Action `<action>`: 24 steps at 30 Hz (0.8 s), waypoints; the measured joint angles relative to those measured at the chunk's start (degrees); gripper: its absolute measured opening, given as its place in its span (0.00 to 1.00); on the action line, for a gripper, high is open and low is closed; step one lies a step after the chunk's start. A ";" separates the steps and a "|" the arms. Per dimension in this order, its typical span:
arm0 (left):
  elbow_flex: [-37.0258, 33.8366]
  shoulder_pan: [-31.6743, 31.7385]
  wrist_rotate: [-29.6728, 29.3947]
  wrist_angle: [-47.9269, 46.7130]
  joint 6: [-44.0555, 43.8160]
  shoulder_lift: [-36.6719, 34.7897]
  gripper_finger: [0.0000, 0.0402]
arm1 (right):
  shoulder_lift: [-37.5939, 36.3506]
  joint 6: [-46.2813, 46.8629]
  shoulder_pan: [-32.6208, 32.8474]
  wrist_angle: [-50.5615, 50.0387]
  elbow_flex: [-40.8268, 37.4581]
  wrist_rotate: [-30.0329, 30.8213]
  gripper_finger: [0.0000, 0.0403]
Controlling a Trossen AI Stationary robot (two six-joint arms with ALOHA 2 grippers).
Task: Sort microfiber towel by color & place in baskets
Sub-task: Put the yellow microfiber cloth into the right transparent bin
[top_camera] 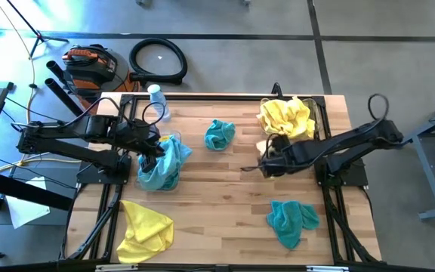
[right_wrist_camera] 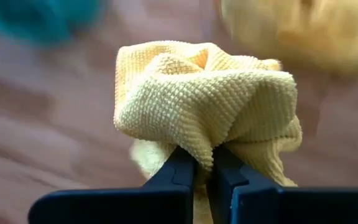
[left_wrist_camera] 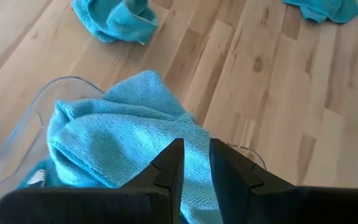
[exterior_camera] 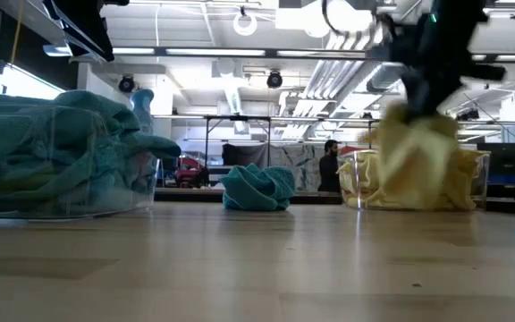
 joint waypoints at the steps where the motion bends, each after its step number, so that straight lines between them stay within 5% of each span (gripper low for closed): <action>1: 0.00 0.00 -0.45 0.02 0.29 -0.02 0.16 | -0.30 -0.04 0.00 -1.51 2.25 2.75 0.02; 10: 0.00 0.00 -2.28 0.22 13.19 -0.02 0.16 | -1.07 -4.36 -5.20 -16.08 18.18 17.46 0.01; 19: 0.00 0.00 -3.94 0.39 14.99 0.00 0.16 | -1.07 -14.23 -21.13 -24.30 19.89 17.73 0.01; 24: 0.00 0.00 -3.96 0.41 13.54 0.00 0.16 | -1.09 -20.77 -30.86 -20.27 15.40 14.39 0.01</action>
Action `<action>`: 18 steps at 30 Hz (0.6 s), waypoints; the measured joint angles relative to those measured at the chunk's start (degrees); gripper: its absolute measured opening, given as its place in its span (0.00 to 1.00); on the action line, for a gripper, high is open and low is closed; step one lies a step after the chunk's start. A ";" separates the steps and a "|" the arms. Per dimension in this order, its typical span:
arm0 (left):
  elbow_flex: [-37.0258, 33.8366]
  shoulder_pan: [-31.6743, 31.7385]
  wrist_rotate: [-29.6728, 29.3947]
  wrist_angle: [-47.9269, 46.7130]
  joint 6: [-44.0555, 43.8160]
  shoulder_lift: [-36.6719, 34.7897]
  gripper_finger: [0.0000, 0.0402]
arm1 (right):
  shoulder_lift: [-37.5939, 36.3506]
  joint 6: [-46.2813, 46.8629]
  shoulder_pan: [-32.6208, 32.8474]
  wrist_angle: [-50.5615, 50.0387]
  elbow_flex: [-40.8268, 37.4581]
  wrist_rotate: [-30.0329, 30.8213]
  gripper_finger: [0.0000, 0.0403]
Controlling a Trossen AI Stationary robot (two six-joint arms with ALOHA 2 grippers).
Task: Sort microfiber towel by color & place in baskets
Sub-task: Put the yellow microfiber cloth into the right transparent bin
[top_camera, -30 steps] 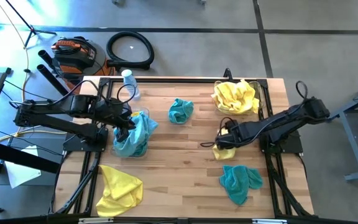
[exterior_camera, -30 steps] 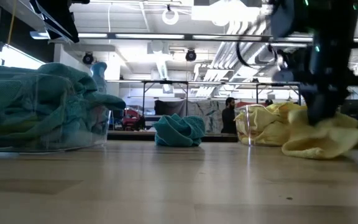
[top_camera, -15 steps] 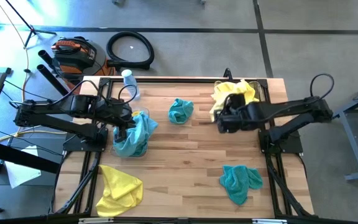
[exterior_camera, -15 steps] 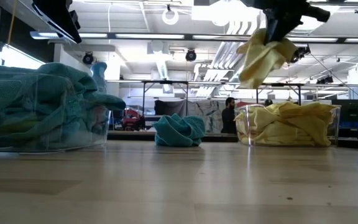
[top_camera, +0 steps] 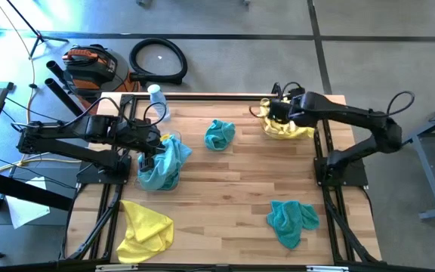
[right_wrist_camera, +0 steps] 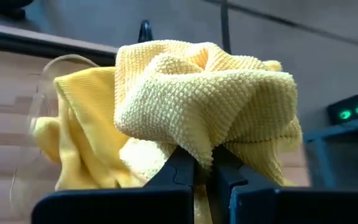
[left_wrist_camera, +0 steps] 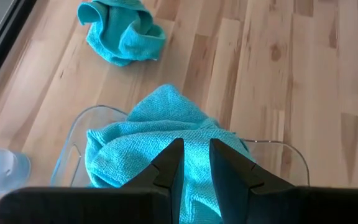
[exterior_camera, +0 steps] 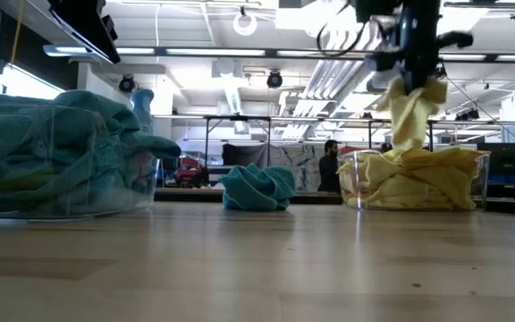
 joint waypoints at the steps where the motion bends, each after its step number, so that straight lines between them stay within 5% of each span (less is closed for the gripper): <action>1: 0.00 0.00 -0.01 0.11 0.02 0.00 0.16 | 0.00 -2.41 -1.61 3.94 -1.79 -0.88 0.01; 8: 0.00 0.00 -1.29 0.97 -1.05 0.00 0.16 | 0.08 -17.72 -13.18 35.30 -17.05 -19.34 0.01; 18: 0.00 0.00 -1.31 0.95 -6.60 -0.02 0.16 | 2.33 -24.01 -23.71 50.63 -30.73 -34.75 0.01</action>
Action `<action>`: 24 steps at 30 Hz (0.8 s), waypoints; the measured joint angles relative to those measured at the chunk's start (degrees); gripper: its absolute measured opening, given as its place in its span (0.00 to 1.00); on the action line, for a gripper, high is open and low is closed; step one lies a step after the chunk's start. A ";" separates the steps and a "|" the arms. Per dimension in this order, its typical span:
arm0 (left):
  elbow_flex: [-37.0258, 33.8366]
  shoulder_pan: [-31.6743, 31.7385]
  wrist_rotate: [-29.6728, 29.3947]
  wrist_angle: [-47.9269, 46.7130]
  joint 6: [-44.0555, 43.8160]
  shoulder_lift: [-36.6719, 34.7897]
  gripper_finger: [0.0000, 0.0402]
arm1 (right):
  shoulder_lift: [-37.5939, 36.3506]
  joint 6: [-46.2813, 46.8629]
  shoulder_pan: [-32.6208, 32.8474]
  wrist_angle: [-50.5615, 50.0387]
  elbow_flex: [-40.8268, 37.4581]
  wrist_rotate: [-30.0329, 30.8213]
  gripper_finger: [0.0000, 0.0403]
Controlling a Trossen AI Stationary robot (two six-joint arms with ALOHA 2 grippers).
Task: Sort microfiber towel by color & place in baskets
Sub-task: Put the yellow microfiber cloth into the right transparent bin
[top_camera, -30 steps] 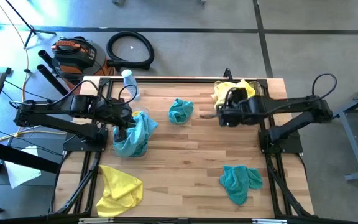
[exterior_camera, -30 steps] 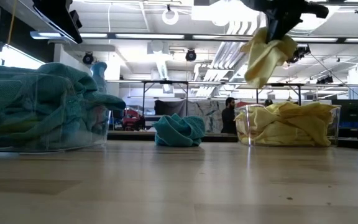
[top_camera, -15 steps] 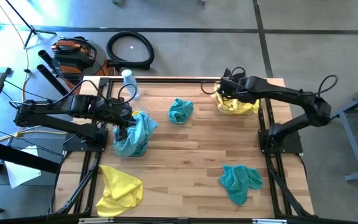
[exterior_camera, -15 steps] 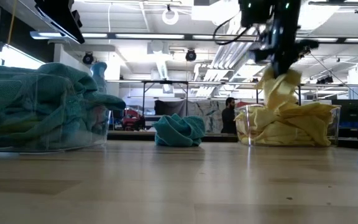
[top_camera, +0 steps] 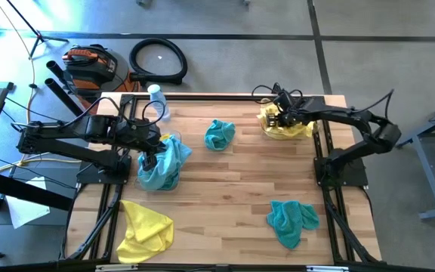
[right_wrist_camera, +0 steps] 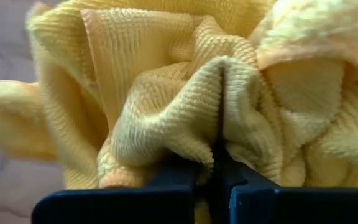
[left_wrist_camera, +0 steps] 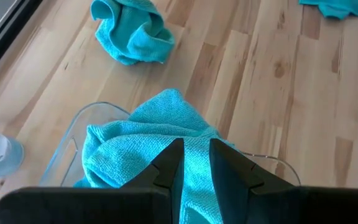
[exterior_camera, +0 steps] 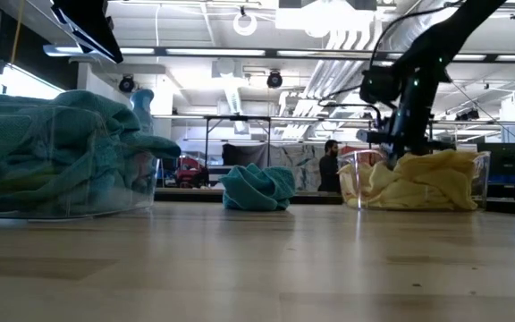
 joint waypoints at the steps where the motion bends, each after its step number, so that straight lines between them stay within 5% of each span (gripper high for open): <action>1: 0.00 0.00 -0.01 0.01 -0.01 0.01 0.16 | 0.70 -0.29 -0.30 1.33 -0.93 -0.29 0.01; 11: 0.00 0.00 0.00 -0.07 0.02 0.01 0.16 | 0.58 0.45 0.36 4.07 -2.66 0.94 0.18; 17: 0.00 0.00 0.00 -0.14 0.01 0.02 0.16 | -6.47 0.33 0.34 0.83 -2.90 0.59 0.31; 24: 0.00 0.00 0.00 -0.13 0.00 0.02 0.16 | -17.54 0.74 0.36 -1.45 -2.90 -0.48 0.33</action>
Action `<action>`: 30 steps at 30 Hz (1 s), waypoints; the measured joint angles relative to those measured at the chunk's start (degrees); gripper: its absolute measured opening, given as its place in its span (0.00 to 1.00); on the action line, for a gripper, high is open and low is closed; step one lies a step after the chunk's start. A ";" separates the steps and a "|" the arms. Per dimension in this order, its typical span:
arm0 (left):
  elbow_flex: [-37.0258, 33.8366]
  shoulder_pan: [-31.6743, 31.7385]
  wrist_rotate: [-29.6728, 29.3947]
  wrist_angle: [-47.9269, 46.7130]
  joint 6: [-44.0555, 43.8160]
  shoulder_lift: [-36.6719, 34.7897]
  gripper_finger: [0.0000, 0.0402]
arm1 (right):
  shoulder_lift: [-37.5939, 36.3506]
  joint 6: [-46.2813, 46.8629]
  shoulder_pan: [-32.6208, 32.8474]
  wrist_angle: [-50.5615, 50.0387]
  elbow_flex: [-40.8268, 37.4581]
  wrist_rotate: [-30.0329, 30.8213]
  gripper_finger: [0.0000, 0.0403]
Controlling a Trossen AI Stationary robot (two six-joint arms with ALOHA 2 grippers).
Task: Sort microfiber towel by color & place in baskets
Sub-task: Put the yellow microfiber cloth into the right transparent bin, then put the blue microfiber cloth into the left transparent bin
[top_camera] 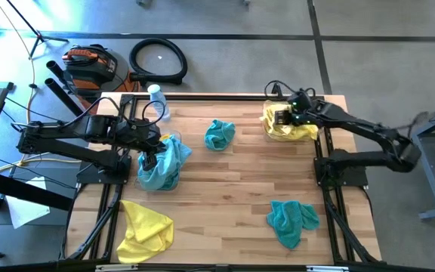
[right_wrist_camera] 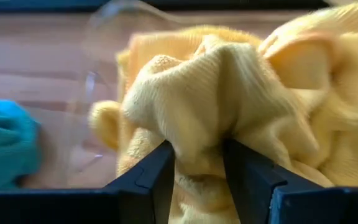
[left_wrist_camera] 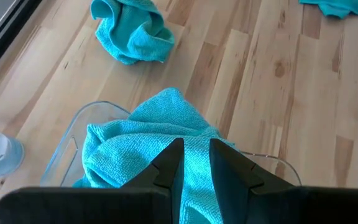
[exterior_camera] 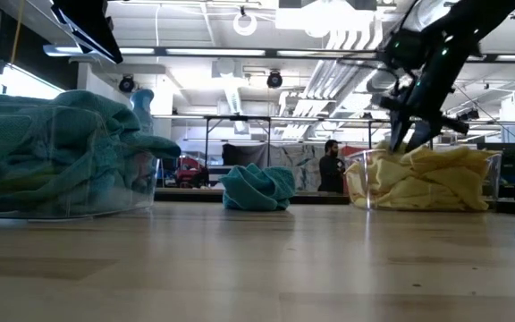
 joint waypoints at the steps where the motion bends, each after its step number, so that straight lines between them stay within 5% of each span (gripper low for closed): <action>1: 0.00 0.00 0.00 0.00 -0.02 -0.02 0.16 | -1.77 0.47 0.00 -0.37 0.00 -0.04 0.33; 12: 0.00 -0.05 0.00 0.15 -2.46 0.00 0.16 | -15.36 4.47 2.60 -9.49 0.07 0.53 0.31; 21: 0.00 -3.53 -1.08 -0.13 -7.84 0.00 0.16 | -15.80 9.91 18.67 -9.84 0.11 4.14 0.03; 30: 0.00 -11.83 -3.12 -0.20 -13.42 -0.01 0.16 | -15.34 23.08 37.26 -7.06 0.21 12.19 0.01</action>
